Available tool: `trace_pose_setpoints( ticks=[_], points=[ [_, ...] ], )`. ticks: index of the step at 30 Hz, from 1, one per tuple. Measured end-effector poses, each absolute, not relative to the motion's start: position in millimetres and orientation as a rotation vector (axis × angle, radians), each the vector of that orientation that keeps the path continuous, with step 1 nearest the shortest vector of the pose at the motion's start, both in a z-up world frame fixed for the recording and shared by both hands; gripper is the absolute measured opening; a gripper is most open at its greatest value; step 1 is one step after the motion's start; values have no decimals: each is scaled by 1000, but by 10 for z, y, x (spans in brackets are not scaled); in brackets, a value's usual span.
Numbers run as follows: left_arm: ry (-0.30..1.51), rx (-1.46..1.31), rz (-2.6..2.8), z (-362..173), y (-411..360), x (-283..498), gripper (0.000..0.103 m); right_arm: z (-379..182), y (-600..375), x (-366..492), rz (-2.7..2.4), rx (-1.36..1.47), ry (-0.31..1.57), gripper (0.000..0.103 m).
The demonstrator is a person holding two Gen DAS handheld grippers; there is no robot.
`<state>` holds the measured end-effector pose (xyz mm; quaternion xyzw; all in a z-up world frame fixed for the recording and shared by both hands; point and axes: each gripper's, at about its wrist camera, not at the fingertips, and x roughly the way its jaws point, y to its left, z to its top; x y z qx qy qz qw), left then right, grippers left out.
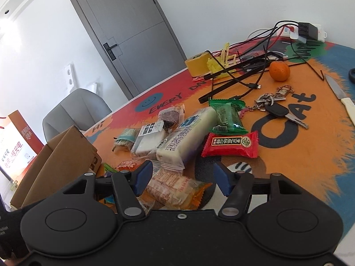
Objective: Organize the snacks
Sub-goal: 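Grasp the green-and-blue snack bag with the left gripper while the right grasps the pastry packet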
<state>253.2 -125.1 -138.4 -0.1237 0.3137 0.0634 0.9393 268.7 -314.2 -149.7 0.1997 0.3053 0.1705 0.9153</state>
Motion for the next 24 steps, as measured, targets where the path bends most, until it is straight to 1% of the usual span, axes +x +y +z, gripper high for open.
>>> trace_pose_setpoints(
  ticks=[5,6,8,9,10,11,12,14,24],
  points=[
    [650,-254,143,-1468,-1231,2582,72,-1529,-3068,2779,360,396,643,60],
    [644,-251,143,-1471,-1233,2581,69,-1535,-3054,2790,364,393,646,60],
    [639,-252,146,-1480,-1231,2584,63,-1545,-3034,2803,372,388,651,60],
    [638,-252,149,-1483,-1228,2586,54,-1548,-3025,2805,377,385,653,60],
    [637,-250,155,-1482,-1223,2583,47,-1549,-3004,2811,382,381,656,60],
    [636,-250,155,-1479,-1214,2578,42,-1556,-2994,2811,385,379,660,60],
    [645,-253,149,-1479,-1199,2584,33,-1561,-2982,2814,387,376,665,60],
    [653,-254,137,-1466,-1184,2564,32,-1580,-2959,2808,389,370,679,58],
    [645,-273,108,-1357,-1134,2333,32,-1567,-2808,2634,398,275,700,58]
  ],
)
